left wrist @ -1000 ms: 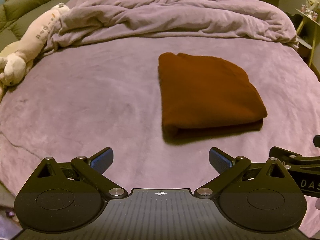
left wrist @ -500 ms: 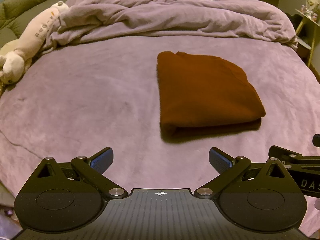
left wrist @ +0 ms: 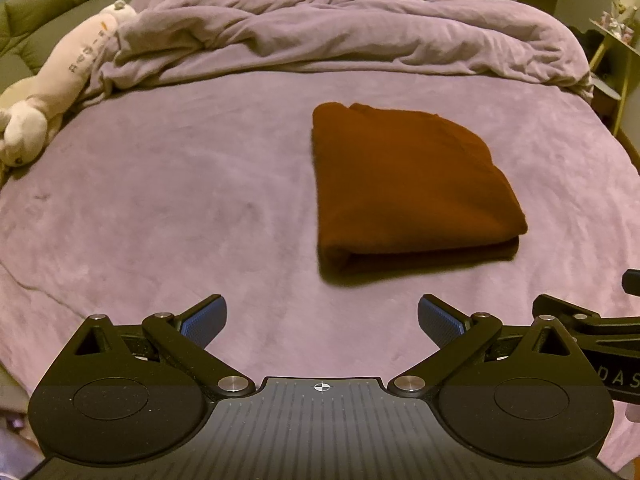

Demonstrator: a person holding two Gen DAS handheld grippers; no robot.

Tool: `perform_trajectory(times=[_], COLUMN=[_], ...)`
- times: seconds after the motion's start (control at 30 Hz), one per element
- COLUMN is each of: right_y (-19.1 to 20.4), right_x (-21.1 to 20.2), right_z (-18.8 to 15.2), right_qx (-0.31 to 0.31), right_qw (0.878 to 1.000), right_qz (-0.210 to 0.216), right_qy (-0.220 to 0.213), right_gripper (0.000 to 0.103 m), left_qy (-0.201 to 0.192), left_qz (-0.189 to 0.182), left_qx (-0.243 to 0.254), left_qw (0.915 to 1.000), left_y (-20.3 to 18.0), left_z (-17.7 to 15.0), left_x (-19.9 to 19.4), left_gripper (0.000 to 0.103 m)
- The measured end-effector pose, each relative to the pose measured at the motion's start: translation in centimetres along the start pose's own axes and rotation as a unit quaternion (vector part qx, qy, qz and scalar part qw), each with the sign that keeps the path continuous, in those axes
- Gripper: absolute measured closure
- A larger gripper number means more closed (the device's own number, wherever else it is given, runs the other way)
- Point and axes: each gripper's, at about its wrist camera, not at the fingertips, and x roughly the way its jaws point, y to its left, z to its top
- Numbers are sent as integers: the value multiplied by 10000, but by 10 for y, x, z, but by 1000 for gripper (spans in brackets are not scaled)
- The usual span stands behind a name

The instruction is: Fold small clothes

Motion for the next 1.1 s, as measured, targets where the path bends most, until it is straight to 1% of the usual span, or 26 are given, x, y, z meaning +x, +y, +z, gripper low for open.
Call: perform_trajectory(times=[1.1], right_y=[1], right_x=[-2], right_z=[1], right_qx=[1], right_qw=[10000], right_qz=[-31], right_qy=[-36], right_gripper=[4], left_qy=[18], left_qz=[-7], left_qx=[58], left_qw=[10000], left_y=[0], left_z=[2], left_x=[1], left_gripper=[0])
